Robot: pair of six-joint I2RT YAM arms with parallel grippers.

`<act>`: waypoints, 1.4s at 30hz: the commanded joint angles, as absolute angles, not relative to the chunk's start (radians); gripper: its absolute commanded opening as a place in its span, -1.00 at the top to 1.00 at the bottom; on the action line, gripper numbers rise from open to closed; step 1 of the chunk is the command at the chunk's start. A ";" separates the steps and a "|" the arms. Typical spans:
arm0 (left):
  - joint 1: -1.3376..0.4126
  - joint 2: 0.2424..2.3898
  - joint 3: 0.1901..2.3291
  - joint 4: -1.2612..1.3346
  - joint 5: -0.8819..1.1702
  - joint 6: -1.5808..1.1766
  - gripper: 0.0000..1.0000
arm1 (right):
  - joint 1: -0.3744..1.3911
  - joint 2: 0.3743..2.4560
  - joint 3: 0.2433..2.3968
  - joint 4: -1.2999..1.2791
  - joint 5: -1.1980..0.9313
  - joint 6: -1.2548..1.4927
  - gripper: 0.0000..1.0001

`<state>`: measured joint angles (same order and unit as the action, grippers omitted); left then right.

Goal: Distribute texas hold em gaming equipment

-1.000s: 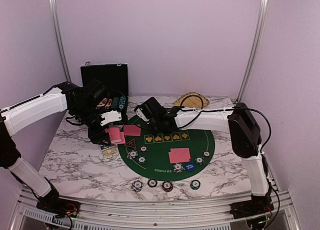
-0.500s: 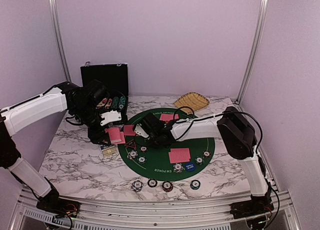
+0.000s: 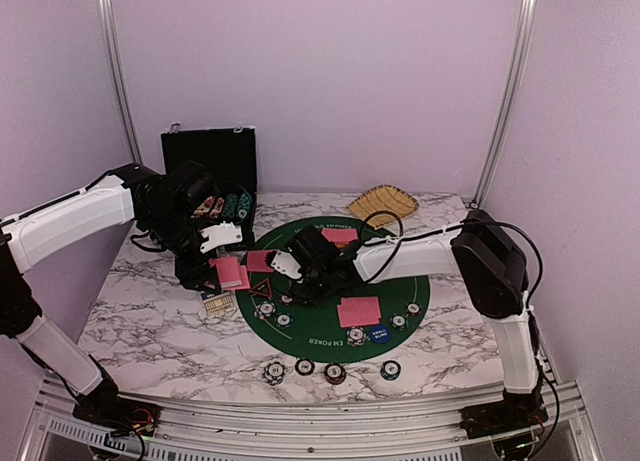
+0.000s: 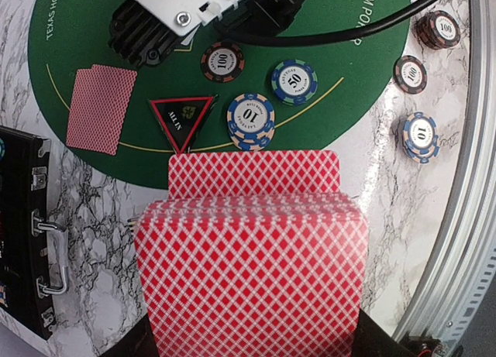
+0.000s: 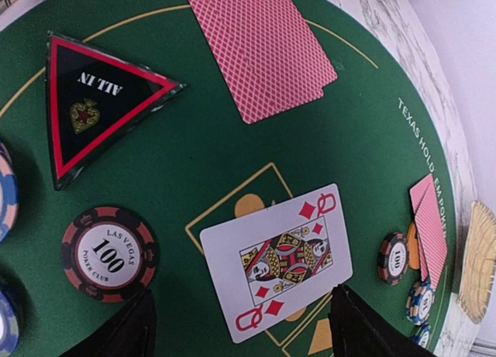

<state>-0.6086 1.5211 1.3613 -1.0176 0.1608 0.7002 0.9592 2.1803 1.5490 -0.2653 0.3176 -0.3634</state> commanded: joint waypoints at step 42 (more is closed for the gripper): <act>-0.604 1.531 1.408 -1.041 0.184 0.703 1.00 | 0.585 2.243 1.463 0.035 -0.565 0.547 -0.31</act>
